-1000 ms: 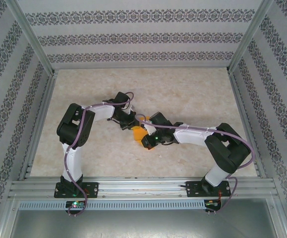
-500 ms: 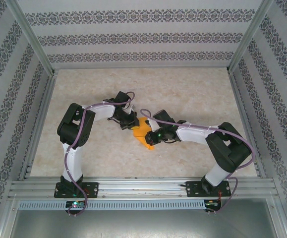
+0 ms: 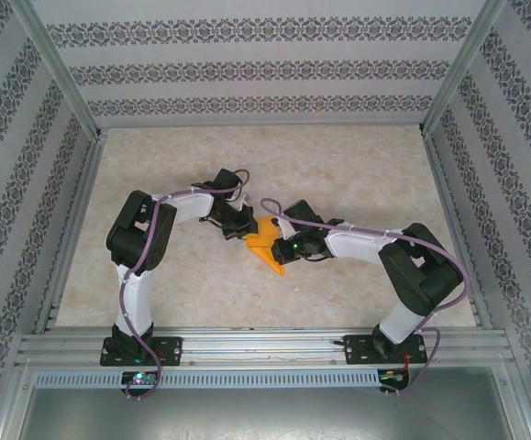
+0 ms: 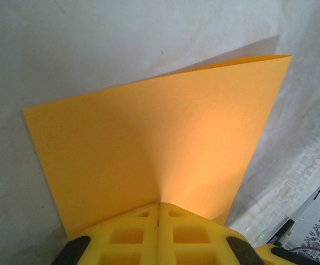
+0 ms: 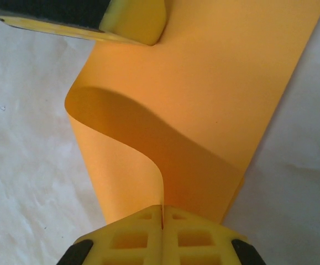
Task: Fold a paper plane with a square sheet of paper (fold left side to right side)
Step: Third fold the triangle at the center of the table.
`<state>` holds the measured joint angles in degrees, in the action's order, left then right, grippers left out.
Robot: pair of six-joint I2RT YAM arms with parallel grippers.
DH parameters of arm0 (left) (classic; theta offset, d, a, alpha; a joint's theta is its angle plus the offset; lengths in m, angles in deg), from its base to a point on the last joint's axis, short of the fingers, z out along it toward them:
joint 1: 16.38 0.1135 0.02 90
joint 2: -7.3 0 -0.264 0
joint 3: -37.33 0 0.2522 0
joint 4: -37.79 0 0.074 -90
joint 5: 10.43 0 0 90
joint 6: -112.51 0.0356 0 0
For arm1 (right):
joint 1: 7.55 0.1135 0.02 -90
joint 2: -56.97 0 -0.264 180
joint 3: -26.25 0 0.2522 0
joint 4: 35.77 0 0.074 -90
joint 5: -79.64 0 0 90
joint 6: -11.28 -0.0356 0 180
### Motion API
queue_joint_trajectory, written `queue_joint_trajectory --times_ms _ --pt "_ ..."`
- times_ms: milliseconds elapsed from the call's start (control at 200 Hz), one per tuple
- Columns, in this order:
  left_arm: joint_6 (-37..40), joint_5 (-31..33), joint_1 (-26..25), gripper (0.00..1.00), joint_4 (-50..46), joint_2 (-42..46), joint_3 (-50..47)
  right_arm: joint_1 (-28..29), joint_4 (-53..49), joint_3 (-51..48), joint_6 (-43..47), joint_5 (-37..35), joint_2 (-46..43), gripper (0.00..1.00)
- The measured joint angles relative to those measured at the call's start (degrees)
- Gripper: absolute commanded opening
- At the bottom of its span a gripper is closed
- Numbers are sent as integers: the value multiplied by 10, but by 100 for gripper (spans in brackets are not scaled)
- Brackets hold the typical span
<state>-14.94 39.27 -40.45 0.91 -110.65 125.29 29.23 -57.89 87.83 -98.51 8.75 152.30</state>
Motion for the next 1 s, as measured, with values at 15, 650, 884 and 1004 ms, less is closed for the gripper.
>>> queue_joint_trajectory --times_ms 15,650,884,1004 --pt "0 0 0 6 0 0 0 -1 0 0 0 -1 1 0" --pt "0 0 0 6 -1 0 1 -3 -4 6 2 -25 2 0" --pt "0 0 0 6 -1 0 1 -3 -10 11 5 -34 2 0" --pt "0 0 0 6 0 -1 1 -3 -13 12 6 -35 1 0"
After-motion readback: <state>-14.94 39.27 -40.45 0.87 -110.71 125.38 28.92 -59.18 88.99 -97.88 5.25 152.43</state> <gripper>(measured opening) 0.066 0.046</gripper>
